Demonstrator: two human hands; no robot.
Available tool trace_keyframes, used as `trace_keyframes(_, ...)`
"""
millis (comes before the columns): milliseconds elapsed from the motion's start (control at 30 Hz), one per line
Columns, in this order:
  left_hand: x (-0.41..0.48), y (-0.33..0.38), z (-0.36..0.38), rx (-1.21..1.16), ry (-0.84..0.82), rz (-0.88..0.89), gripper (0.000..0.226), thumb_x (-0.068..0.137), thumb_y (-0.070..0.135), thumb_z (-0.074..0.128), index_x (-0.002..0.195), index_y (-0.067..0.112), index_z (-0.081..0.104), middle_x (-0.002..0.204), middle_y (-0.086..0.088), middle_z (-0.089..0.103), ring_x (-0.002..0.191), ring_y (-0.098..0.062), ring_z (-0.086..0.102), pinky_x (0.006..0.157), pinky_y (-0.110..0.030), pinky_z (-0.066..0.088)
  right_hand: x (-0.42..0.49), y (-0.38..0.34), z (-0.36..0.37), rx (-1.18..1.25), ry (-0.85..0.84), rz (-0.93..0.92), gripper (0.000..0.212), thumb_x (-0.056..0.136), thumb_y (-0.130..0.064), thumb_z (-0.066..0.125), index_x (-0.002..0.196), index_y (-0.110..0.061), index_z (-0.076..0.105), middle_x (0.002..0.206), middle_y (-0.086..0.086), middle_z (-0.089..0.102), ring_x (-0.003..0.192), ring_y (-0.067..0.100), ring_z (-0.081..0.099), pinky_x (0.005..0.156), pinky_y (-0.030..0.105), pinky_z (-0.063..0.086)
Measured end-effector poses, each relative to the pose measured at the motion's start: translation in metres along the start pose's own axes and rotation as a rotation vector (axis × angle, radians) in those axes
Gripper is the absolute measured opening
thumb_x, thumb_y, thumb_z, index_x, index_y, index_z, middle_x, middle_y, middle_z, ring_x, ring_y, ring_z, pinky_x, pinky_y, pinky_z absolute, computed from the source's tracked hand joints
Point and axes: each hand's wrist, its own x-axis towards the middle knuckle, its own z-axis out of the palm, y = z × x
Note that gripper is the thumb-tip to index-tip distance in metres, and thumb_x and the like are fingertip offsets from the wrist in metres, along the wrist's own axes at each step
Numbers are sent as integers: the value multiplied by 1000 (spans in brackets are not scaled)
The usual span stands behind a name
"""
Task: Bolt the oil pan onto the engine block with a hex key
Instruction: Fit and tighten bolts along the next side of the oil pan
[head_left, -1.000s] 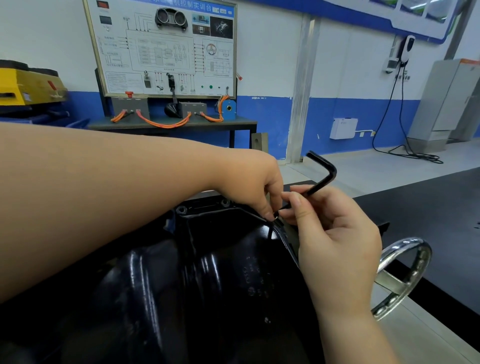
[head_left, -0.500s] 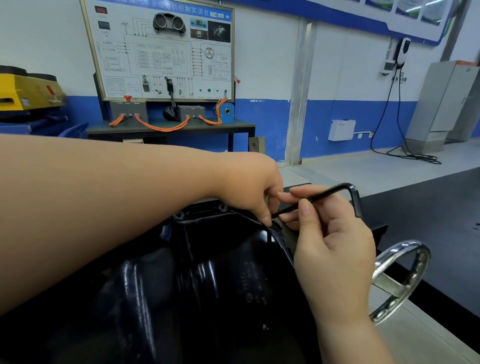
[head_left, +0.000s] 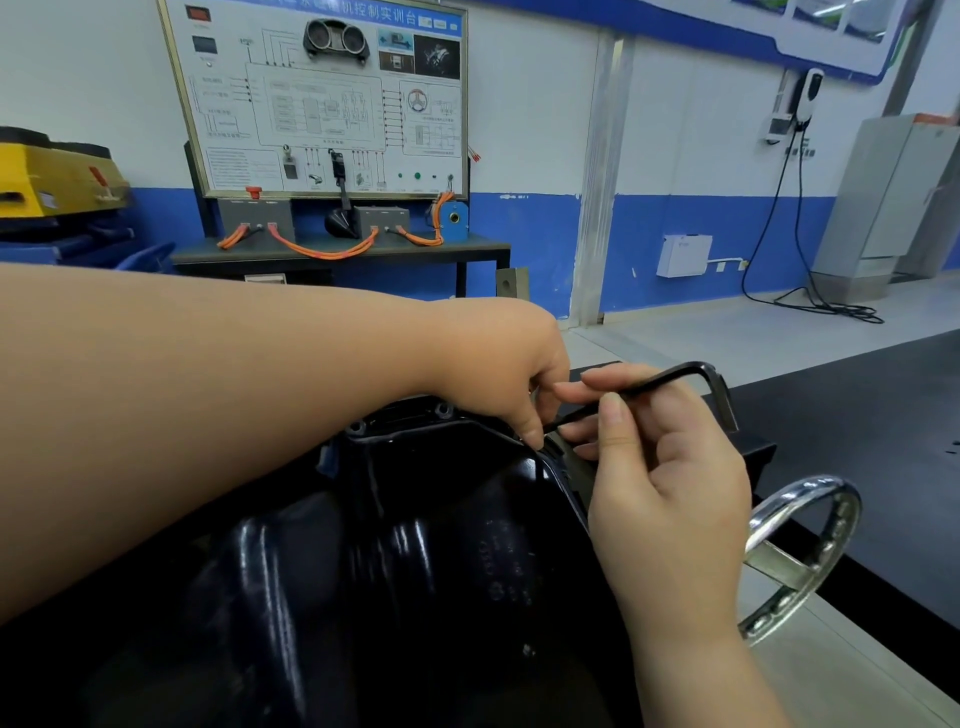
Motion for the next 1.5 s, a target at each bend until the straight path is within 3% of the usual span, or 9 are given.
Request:
trace_keyframes(200,1,-1,0,1,-15,1,11,80,34,70,78,31,60,67,16,52,63,0,49,61,-13,37,0,-2,-1,25,0,1,18,88,-15,52,88,-31,61,85,-19,69,79,5,67,67,16,52)
trace_keyframes(467,3,-5,3,-12,-36,-7,17,82,37,67,96,27,68,67,16,50,62,1,48,57,-8,35,0,-3,-1,76,27,42,8,82,-28,63,87,-33,68,78,-14,70,76,13,69,67,22,54)
trace_keyframes(533,3,-4,2,-28,-45,-12,6,82,37,66,87,32,65,66,17,50,61,1,47,56,-6,36,0,-3,-1,81,35,47,6,81,-30,65,85,-33,67,77,-15,69,74,13,69,66,21,54)
trace_keyframes(600,2,-4,2,-33,-45,0,14,82,37,67,74,38,55,64,18,49,60,2,47,56,-5,36,0,-3,-1,79,32,48,6,80,-34,64,85,-35,66,77,-15,69,73,12,69,65,23,55)
trace_keyframes(733,2,-4,2,-46,-16,-3,15,80,36,69,73,37,55,59,17,48,56,13,48,52,-5,35,0,-4,-1,64,26,46,6,78,-36,63,84,-35,64,75,-12,68,71,13,68,64,32,56)
trace_keyframes(1033,2,-5,1,-50,-28,-13,19,80,36,70,69,39,54,62,16,49,57,5,49,53,-2,35,2,-3,0,45,39,37,14,84,-24,61,83,-37,67,76,-17,69,73,10,69,67,24,55)
trace_keyframes(1133,0,-10,1,-65,-42,-22,7,82,34,68,88,33,67,64,19,49,59,13,49,54,-2,35,1,-4,0,46,22,27,17,85,-29,57,85,-43,66,79,-20,70,75,8,69,69,20,53)
trace_keyframes(1267,-3,-16,1,-75,-82,-45,22,85,30,65,107,32,69,74,24,52,67,14,49,61,4,32,1,-4,1,37,19,19,18,85,-34,53,86,-46,66,78,-19,69,76,8,69,69,19,53)
trace_keyframes(1500,-2,-15,1,-157,-58,-57,17,87,25,62,87,41,66,64,28,52,62,23,47,60,5,31,1,-6,0,58,7,26,9,79,-39,58,86,-40,64,77,-19,68,74,10,68,66,17,52)
